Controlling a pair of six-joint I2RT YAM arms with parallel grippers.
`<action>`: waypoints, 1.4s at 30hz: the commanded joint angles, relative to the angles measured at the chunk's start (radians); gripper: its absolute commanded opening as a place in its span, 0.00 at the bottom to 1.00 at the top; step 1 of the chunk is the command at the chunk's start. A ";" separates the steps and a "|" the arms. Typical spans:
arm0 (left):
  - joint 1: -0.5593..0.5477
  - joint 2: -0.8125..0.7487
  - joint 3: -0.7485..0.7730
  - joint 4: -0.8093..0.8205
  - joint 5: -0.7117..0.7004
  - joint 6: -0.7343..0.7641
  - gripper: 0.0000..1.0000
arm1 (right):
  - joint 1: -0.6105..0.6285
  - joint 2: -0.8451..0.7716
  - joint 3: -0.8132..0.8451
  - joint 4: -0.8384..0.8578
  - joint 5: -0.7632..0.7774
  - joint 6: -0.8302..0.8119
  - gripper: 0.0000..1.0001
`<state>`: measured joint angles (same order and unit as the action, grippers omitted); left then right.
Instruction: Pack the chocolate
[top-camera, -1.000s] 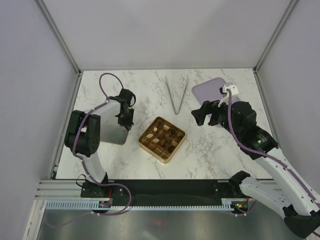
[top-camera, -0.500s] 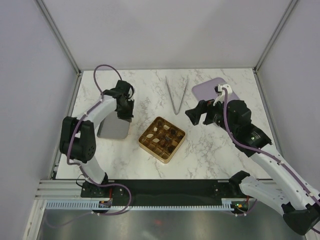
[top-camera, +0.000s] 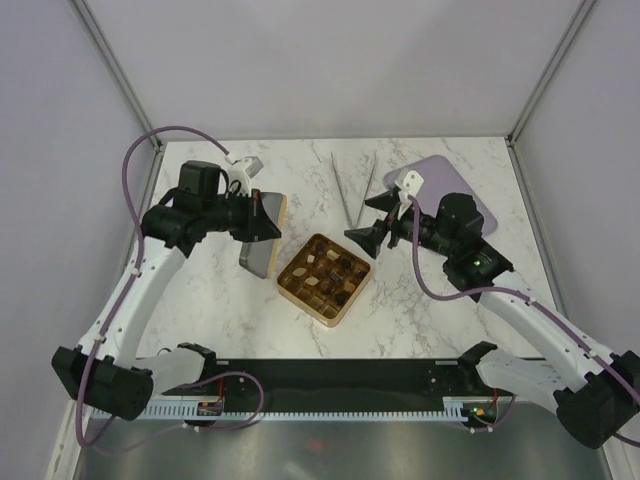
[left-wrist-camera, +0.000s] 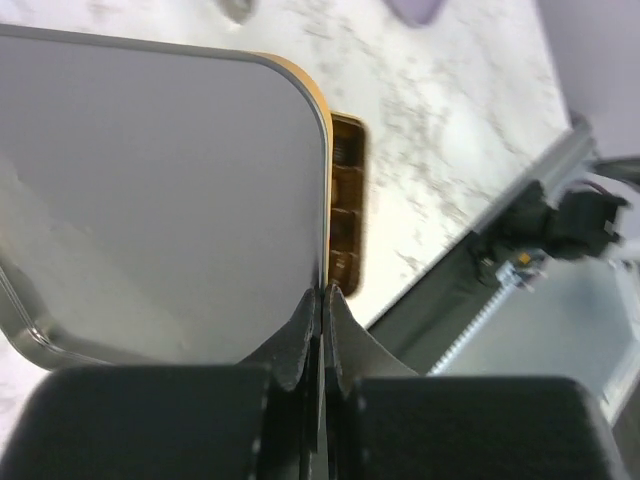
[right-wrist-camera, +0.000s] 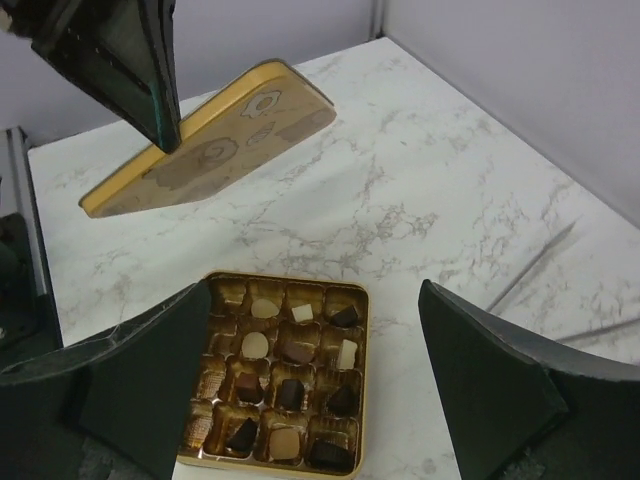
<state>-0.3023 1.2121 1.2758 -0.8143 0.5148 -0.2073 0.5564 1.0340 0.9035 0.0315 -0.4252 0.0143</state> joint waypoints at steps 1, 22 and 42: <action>-0.015 -0.089 -0.055 -0.029 0.240 -0.026 0.02 | 0.005 -0.051 -0.103 0.261 -0.237 -0.216 0.93; -0.176 -0.224 -0.150 0.038 0.441 0.006 0.02 | 0.141 0.276 0.356 -0.407 -0.578 -0.945 0.93; -0.195 -0.145 -0.090 0.066 0.492 0.071 0.02 | 0.172 0.414 0.477 -0.633 -0.646 -1.077 0.63</action>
<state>-0.4915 1.0691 1.1290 -0.7975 0.9691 -0.1802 0.7216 1.4414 1.3457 -0.5808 -0.9985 -1.0283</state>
